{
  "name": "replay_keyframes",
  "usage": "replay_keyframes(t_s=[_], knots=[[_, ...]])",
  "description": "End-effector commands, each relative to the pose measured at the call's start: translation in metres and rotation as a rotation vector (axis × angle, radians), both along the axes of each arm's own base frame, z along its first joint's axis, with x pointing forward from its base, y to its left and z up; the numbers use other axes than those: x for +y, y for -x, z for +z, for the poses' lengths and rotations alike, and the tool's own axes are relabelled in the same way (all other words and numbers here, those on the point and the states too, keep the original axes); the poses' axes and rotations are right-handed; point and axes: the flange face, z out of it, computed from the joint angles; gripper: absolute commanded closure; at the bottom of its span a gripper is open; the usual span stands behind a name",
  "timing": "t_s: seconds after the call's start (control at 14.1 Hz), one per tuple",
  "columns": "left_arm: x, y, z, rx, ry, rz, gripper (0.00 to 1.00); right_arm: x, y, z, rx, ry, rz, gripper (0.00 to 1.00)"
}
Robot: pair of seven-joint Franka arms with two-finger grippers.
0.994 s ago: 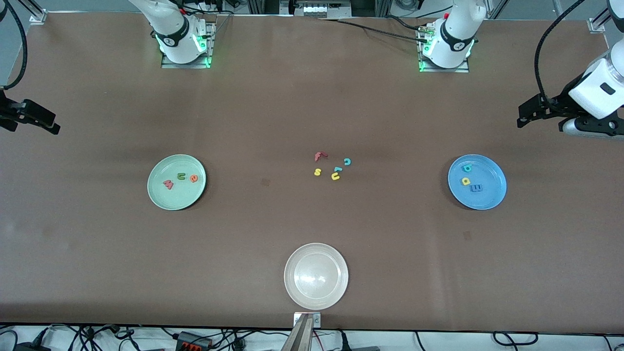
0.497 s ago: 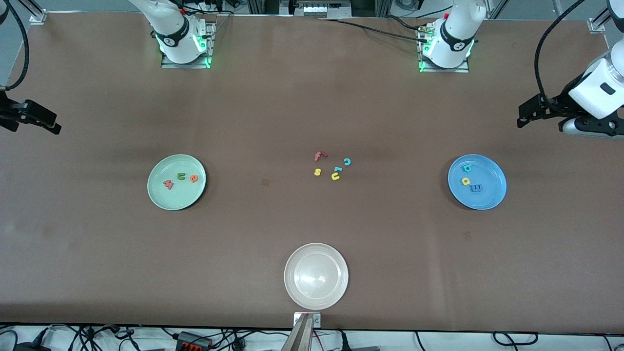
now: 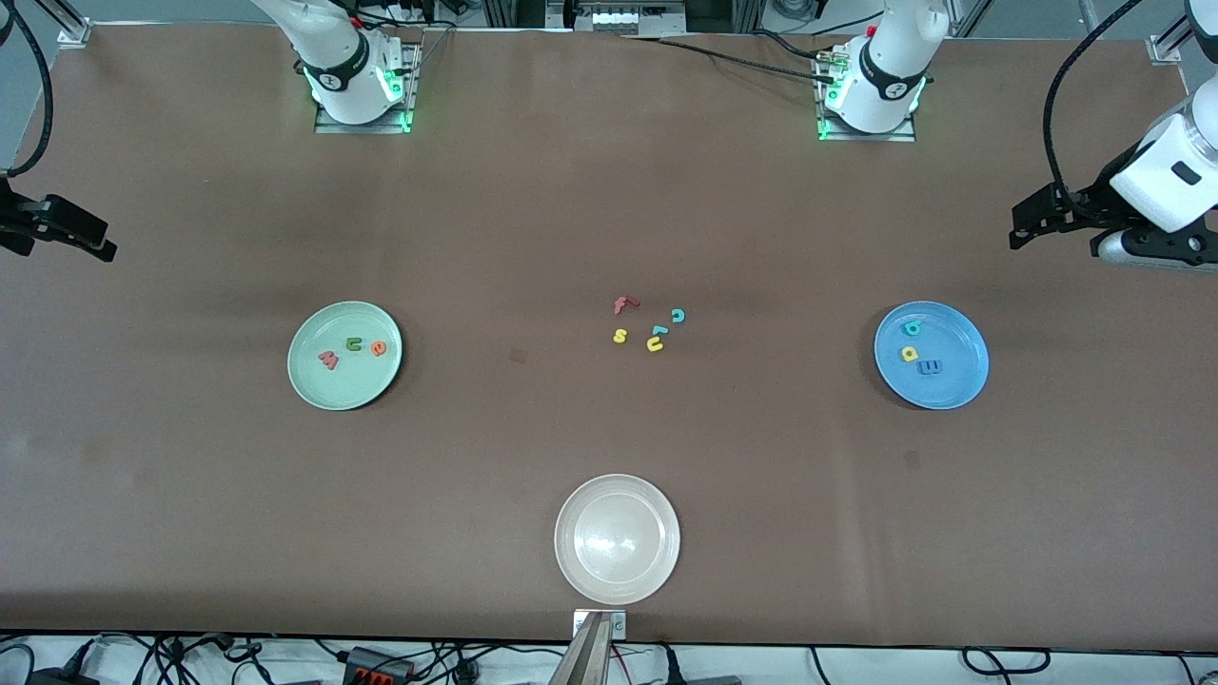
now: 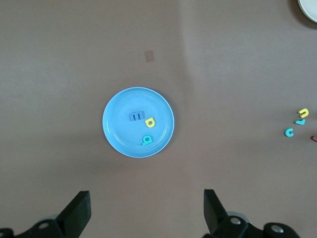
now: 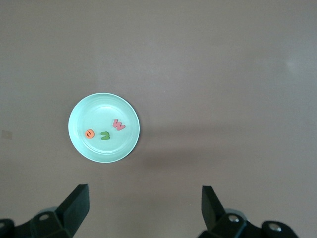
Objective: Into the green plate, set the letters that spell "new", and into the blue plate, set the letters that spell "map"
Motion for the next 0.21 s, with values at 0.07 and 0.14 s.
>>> replay_keyframes(t_s=[0.07,0.14], knots=[[-0.0011,0.0042,0.0065,0.0,-0.009,-0.015,0.0,-0.0024,0.0067,0.0031,-0.008,0.014,0.017,0.0],[-0.0009,0.0042,0.0065,0.0,-0.01,-0.017,0.0,-0.0024,0.0067,0.0031,-0.008,0.014,0.017,0.0]])
